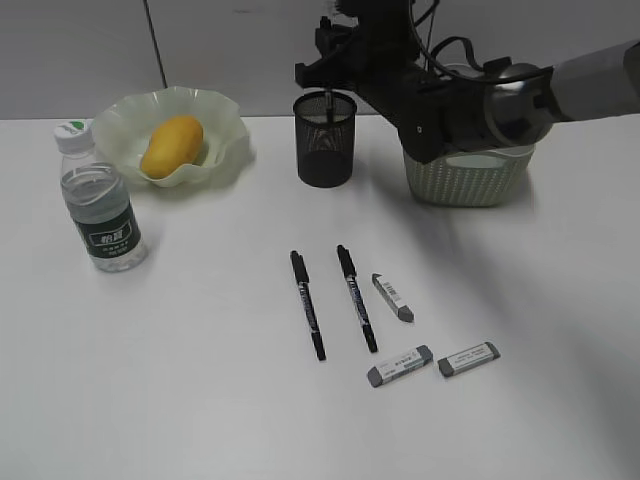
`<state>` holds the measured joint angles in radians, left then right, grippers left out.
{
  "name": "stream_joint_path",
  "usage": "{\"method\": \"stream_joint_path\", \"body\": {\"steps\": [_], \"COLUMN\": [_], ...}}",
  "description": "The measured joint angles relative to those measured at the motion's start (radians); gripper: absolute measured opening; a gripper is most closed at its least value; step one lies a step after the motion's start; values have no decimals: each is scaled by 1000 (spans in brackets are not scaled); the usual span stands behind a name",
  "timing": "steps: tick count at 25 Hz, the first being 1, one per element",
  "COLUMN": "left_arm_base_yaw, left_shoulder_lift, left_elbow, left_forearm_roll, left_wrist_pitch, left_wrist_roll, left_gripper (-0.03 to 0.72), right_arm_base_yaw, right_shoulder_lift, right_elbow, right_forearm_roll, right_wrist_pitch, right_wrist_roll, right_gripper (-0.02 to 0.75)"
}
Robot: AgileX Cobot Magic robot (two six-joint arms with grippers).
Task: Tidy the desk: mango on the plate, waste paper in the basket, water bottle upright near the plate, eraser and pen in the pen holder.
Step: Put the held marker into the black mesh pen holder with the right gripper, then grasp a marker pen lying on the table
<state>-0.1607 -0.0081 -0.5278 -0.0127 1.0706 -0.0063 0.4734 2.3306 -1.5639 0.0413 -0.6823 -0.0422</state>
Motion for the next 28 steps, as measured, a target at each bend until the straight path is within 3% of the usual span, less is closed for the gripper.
{"method": "stream_joint_path", "body": {"steps": [3, 9, 12, 22, 25, 28], "left_arm_base_yaw": [0, 0, 0, 0, 0, 0], "left_shoulder_lift": [0, 0, 0, 0, 0, 0], "left_elbow": [0, 0, 0, 0, 0, 0], "left_forearm_roll": [0, 0, 0, 0, 0, 0], "left_wrist_pitch": [0, 0, 0, 0, 0, 0], "left_wrist_roll": [0, 0, 0, 0, 0, 0], "left_gripper": [260, 251, 249, 249, 249, 249], "right_arm_base_yaw": [0, 0, 0, 0, 1, 1], "right_shoulder_lift": [0, 1, 1, -1, -22, -78], "right_elbow": [0, 0, 0, 0, 0, 0], "right_forearm_roll": [0, -2, -4, -28, -30, -56], "right_wrist_pitch": [38, -20, -83, -321, -305, -182], "right_wrist_roll": [0, 0, 0, 42, 77, 85], "right_gripper": [164, 421, 479, 491, 491, 491]}}
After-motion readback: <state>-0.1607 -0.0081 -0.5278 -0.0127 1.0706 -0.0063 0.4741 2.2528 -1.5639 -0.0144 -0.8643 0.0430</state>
